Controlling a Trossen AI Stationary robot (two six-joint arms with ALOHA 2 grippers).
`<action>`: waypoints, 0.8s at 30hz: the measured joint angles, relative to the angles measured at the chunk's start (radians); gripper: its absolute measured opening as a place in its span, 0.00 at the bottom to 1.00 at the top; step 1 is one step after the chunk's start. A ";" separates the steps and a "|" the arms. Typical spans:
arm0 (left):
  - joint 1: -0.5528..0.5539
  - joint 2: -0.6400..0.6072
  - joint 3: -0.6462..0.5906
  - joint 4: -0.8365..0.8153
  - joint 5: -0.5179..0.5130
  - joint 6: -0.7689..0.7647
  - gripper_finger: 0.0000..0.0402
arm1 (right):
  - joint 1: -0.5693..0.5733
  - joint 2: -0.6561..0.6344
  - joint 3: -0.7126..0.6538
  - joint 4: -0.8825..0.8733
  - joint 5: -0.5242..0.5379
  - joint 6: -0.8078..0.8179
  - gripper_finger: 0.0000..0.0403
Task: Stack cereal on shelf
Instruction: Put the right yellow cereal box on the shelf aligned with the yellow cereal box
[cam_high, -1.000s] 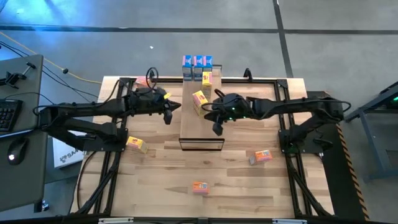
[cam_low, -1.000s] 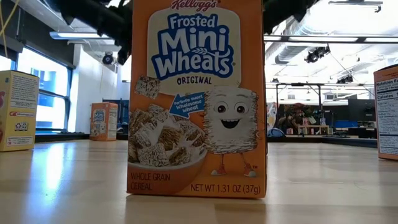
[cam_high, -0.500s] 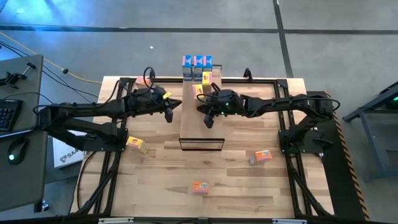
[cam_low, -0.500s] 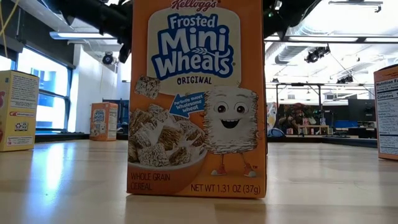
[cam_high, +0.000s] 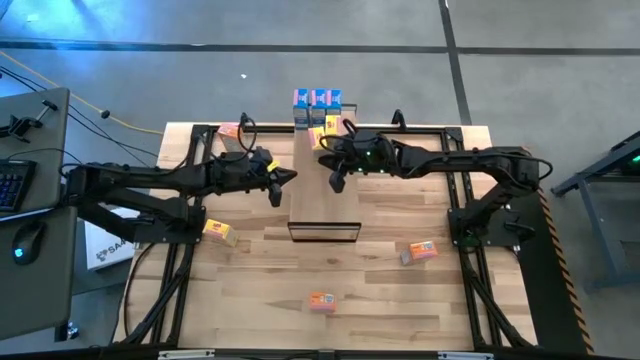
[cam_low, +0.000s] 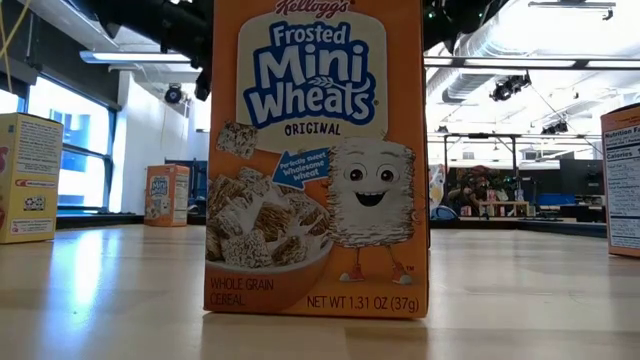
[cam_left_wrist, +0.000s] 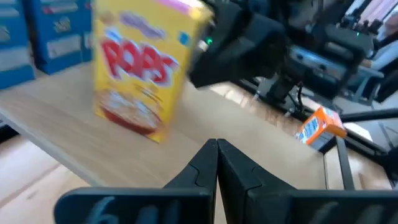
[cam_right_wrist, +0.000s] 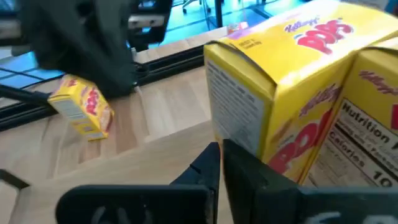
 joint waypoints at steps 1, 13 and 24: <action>-0.007 0.010 0.000 0.018 0.000 0.000 0.00 | -0.002 0.005 0.000 0.020 -0.002 0.000 0.03; -0.028 0.175 0.001 0.276 -0.109 -0.076 0.00 | -0.006 -0.112 0.000 0.004 -0.082 0.003 0.03; 0.008 0.290 0.047 0.397 -0.012 -0.074 0.00 | -0.013 -0.351 0.000 -0.176 -0.043 0.002 0.03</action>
